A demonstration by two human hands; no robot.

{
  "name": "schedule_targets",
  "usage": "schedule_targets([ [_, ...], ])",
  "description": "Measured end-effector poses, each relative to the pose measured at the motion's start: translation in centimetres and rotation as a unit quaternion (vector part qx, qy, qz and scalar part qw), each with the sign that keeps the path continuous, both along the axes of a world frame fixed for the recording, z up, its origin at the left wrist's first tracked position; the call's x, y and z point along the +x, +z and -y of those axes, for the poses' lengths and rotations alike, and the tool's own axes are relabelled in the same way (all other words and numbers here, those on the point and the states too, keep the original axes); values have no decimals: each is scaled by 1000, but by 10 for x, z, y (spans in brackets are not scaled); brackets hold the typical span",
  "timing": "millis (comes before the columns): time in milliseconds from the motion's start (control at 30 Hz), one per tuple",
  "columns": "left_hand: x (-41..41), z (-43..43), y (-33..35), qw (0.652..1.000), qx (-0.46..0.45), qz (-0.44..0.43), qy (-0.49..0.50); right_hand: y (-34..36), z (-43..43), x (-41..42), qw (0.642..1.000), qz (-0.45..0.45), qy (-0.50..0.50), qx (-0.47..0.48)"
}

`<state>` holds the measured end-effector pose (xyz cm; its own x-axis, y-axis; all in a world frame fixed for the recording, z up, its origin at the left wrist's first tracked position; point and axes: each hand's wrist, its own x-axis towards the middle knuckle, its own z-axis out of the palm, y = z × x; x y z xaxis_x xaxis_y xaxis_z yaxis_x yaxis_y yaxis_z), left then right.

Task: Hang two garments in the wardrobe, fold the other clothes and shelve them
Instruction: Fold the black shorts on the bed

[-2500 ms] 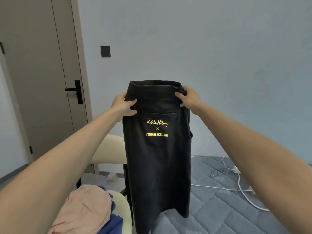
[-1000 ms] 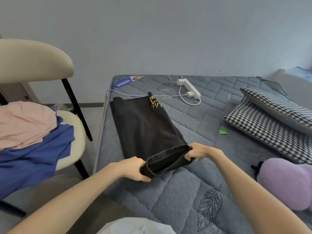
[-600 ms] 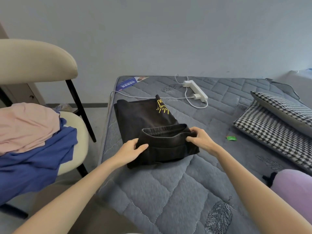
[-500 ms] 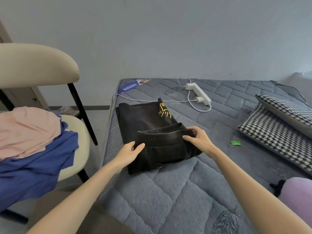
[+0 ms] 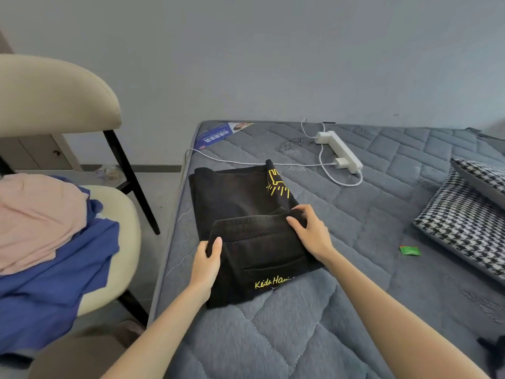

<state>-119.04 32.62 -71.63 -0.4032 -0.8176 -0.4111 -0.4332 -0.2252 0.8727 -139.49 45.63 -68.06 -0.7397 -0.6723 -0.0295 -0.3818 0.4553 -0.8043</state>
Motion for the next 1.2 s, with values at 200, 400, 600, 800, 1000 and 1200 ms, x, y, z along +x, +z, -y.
schedule_targets([
  [200, -6, 5, -11, 998, 52, 2, 44, -9, -11, -2, 986, 161, -5, 42],
  [400, -8, 4, -8, 997, 74, 31, -24, -10, -14, -3, 989, 145, 2, -27],
  [600, -6, -1, 3, 993, 112, 16, -42, 7, -17, -6, 994, 80, 78, 0],
  [800, -3, -3, 8, 994, 72, 36, -69, -6, -23, -13, 989, 67, 77, 111],
  [1000, -3, -7, 1, 996, 8, 82, -35, -26, -23, 7, 975, -107, -55, 185],
  [1200, -14, -25, 13, 917, -367, 147, -41, -13, -5, 35, 953, -301, -29, 28],
])
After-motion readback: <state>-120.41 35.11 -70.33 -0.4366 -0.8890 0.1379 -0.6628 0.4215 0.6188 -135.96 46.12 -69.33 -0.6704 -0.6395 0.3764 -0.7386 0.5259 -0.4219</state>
